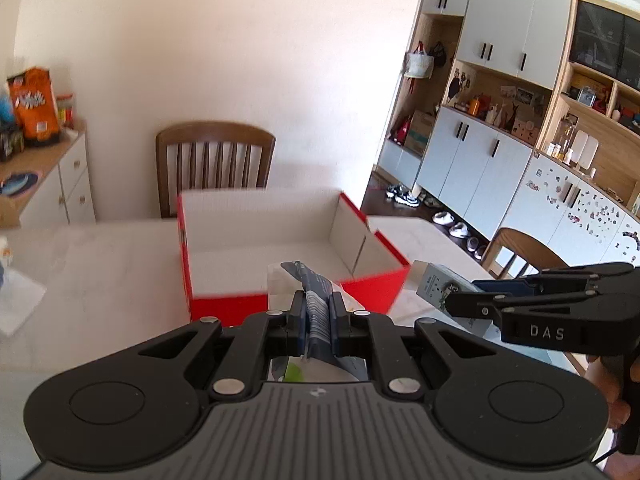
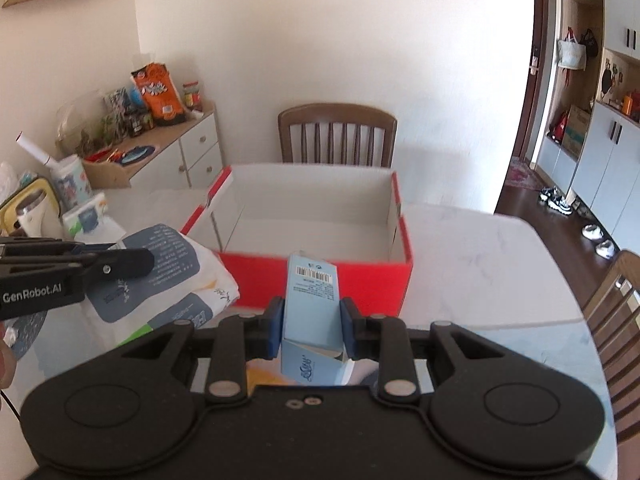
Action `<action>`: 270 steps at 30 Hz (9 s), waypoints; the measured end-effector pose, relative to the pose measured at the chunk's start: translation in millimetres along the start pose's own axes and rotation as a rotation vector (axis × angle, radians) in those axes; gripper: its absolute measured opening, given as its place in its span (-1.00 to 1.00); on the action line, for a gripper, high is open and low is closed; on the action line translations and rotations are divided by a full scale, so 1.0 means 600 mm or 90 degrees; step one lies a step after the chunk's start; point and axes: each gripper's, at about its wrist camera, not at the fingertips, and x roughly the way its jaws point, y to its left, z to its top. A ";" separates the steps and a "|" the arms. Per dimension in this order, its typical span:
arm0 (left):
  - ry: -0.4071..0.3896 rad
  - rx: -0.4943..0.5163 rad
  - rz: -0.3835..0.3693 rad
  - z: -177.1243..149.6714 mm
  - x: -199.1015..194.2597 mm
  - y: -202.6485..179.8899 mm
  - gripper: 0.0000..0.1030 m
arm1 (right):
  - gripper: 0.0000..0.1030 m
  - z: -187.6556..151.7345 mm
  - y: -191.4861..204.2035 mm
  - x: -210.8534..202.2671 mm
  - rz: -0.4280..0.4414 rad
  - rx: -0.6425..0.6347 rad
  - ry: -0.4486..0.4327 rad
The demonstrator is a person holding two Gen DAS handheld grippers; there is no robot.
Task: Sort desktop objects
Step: 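Carry the white-blue bag and light-blue carton with both tools into the red box, then open both tools to drop the bag and carton into the red box, then move both tools back from the box toward the snacks on the table, then grasp the black snack bag with the left tool while the right tool grasps the blueberry bread packet, then carry the black bag and blueberry packet with both tools into the red box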
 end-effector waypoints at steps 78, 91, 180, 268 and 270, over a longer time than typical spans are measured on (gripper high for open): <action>0.267 0.141 0.092 0.102 0.425 0.102 -0.80 | -0.12 0.081 -0.025 0.352 -0.019 -0.034 0.254; 0.253 0.119 0.086 0.114 0.373 0.097 -0.62 | 0.09 0.110 -0.042 0.303 0.005 -0.021 0.207; 0.144 0.086 0.052 -0.198 -0.007 0.022 0.99 | 0.42 -0.159 -0.060 0.043 -0.021 0.081 0.151; 0.028 0.039 0.005 -0.101 -0.043 0.015 -0.41 | -0.03 -0.069 0.011 0.029 0.034 0.043 0.152; 0.013 0.041 0.002 -0.088 -0.043 0.013 -0.41 | -0.03 -0.051 0.014 0.028 0.042 0.038 0.145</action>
